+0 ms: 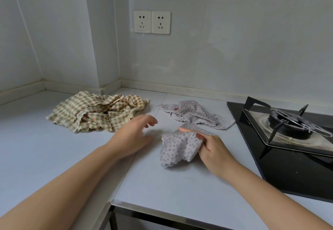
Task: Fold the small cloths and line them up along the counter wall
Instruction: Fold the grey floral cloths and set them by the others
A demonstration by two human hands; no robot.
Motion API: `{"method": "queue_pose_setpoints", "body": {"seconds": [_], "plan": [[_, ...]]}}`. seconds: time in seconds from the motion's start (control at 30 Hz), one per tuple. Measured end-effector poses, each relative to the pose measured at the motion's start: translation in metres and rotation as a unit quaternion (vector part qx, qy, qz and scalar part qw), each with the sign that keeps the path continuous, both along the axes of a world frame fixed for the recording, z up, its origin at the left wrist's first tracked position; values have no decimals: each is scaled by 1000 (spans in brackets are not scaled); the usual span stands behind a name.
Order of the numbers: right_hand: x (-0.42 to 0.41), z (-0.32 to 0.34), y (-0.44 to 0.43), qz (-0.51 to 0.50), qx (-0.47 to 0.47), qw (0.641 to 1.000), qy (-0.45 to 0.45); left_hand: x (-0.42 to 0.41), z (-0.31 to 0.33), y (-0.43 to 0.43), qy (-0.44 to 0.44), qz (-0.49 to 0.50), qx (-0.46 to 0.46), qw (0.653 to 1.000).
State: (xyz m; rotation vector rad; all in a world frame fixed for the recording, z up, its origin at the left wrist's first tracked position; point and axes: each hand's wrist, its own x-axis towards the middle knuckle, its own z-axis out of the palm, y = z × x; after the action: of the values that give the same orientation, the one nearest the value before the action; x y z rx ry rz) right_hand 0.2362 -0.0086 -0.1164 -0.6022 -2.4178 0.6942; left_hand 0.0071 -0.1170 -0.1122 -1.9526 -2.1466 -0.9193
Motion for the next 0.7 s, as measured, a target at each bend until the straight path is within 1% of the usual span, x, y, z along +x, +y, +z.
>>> {"method": "queue_pose_setpoints", "body": {"seconds": [0.07,0.13,0.2,0.23,0.27,0.3,0.33,0.4,0.43,0.47,0.53,0.6,0.7], "plan": [[0,2,0,6,-17,1000,4,6,-6,2,34,-38,-9,999],[0,2,-1,19,-32,999,12,15,-7,4,45,-60,31,997],[-2,2,-1,29,-37,999,22,23,-7,6,37,-85,79,993],[-4,1,0,27,-43,998,37,25,-7,8,15,-98,100,990],[-5,1,-1,16,-60,996,64,28,-7,9,-23,-104,124,987],[-6,1,0,-1,-94,991,98,30,-5,10,-79,-103,134,982],[-7,3,0,-19,-124,984,123,34,-2,10,-150,-100,125,976],[-8,6,2,-67,-147,977,140,41,4,9,-285,-101,80,950],[-8,7,4,-98,-148,975,135,44,6,9,-330,-101,55,937],[-8,7,6,-129,-149,972,128,47,6,10,-352,-95,32,931],[-8,8,8,-172,-157,966,114,50,4,12,-361,-55,2,931],[-7,8,9,-197,-157,964,88,52,4,16,-355,8,-5,935],[-5,8,11,-232,-141,962,26,54,5,19,-285,80,-23,955]]}}
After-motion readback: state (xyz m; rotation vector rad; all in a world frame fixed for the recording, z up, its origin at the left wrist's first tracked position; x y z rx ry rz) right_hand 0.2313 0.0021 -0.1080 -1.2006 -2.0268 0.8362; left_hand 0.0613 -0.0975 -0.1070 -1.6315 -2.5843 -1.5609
